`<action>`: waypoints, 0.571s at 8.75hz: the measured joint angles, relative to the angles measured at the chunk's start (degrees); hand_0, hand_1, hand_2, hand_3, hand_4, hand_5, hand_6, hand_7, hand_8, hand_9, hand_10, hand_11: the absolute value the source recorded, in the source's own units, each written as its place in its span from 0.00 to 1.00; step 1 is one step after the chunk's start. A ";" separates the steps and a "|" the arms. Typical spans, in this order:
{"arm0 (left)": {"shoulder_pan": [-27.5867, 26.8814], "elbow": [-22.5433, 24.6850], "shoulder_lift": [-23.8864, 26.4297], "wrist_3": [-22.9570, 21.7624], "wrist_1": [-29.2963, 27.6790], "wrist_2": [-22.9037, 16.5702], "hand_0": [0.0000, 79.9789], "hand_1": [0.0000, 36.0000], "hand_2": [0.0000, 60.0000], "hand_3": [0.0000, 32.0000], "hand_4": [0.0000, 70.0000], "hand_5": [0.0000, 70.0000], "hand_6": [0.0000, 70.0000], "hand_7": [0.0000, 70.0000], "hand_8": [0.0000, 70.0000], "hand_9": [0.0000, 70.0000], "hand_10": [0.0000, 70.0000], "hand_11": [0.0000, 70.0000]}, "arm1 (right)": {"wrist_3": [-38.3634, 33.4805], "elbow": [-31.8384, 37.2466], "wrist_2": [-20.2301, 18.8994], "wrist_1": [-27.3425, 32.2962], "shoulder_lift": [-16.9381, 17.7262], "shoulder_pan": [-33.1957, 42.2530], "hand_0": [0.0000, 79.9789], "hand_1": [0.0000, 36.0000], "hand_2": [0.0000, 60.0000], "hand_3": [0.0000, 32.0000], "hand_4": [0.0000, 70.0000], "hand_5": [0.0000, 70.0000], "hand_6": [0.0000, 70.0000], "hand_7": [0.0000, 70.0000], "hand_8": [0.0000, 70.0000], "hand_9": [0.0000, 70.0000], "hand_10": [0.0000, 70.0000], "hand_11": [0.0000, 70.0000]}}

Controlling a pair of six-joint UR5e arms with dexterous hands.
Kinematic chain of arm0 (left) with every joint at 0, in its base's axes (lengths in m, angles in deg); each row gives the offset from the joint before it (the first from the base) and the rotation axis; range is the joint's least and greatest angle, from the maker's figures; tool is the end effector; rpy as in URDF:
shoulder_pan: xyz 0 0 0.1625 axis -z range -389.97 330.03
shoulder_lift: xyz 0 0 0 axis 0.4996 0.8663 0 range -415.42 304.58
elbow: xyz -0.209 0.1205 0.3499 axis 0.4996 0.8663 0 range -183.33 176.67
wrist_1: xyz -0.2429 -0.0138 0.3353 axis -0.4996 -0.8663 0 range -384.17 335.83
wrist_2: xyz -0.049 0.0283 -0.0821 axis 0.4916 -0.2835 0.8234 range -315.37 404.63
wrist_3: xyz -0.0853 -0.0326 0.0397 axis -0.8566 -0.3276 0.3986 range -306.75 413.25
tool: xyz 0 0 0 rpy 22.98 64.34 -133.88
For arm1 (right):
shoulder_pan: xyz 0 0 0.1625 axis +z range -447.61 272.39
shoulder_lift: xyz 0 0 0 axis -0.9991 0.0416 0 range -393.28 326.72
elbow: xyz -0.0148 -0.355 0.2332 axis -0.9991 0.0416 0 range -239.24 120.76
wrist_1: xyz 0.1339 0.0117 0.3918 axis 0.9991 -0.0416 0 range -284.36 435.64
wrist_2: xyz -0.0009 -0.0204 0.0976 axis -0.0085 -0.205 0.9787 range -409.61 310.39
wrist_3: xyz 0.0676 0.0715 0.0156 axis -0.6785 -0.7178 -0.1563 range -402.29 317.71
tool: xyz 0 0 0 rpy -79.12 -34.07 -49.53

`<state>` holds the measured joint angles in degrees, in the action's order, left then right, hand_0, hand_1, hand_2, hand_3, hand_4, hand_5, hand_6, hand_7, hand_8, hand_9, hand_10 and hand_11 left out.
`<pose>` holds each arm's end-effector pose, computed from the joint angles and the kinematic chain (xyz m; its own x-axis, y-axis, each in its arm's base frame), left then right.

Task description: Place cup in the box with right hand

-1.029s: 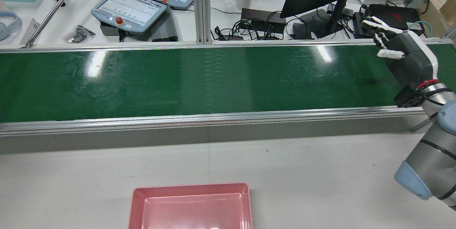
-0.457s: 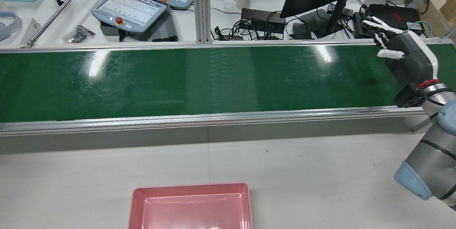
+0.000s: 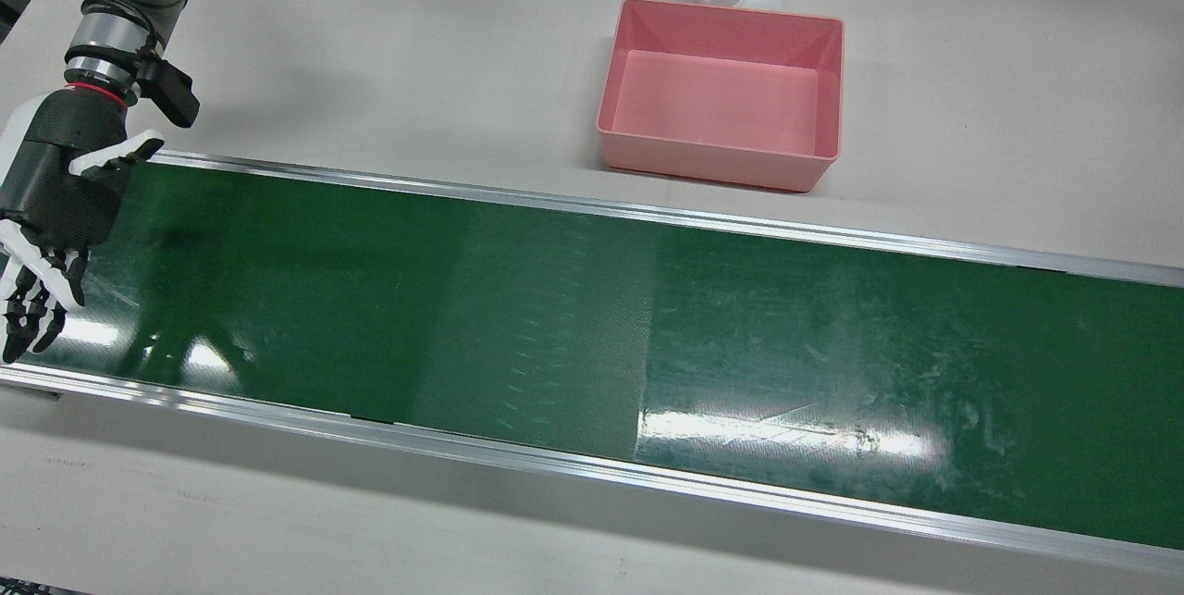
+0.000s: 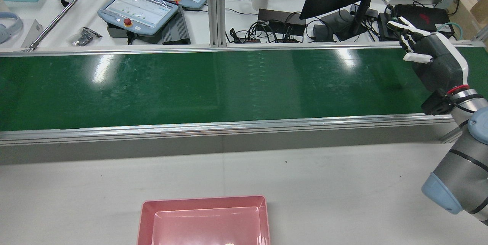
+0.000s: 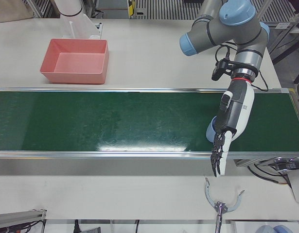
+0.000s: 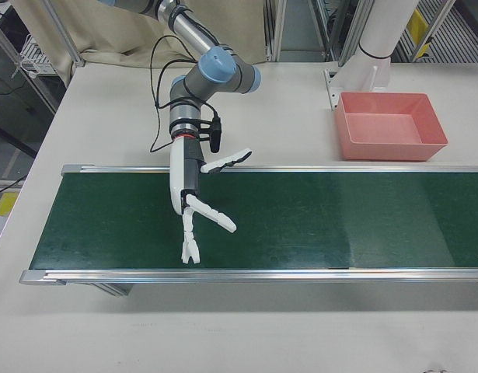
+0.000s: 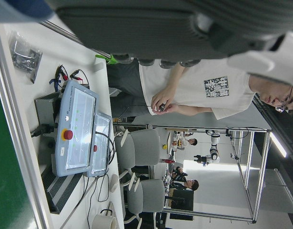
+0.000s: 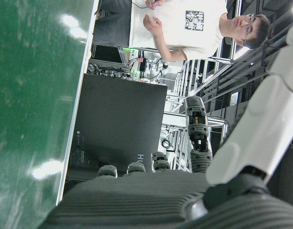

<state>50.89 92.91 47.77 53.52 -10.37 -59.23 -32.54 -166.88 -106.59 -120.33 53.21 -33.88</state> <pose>-0.0171 -0.5829 0.5356 -0.9208 -0.3891 -0.0282 -0.0112 0.0985 -0.9951 -0.1351 -0.5011 0.5370 -0.9917 0.0453 0.1202 -0.1163 0.0815 -0.9899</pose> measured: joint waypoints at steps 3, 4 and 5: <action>0.00 -0.03 0.00 0.00 0.00 -0.01 0.00 0.00 0.00 0.00 0.00 0.00 0.00 0.00 0.00 0.00 0.00 0.00 | 0.12 0.18 0.28 1.40 -0.60 -0.56 0.61 0.00 0.00 0.03 0.44 0.03 0.04 0.25 0.01 0.04 0.01 0.02; 0.00 -0.05 0.00 0.00 0.00 0.00 0.00 0.00 0.00 0.00 0.00 0.00 0.00 0.00 0.00 0.00 0.00 0.00 | 0.38 0.20 0.40 1.97 -1.49 -0.90 0.60 0.00 0.00 0.00 0.50 0.02 0.05 0.30 0.00 0.05 0.00 0.01; 0.00 -0.05 0.00 0.00 0.00 0.01 0.00 0.00 0.00 0.00 0.00 0.00 0.00 0.00 0.00 0.00 0.00 0.00 | 0.87 0.15 0.44 2.07 -2.74 -1.24 0.60 0.00 0.00 0.00 0.58 0.01 0.06 0.37 0.00 0.06 0.00 0.00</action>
<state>50.89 92.86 47.77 53.52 -10.38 -59.22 -31.67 -166.73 -106.15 -118.26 50.48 -35.12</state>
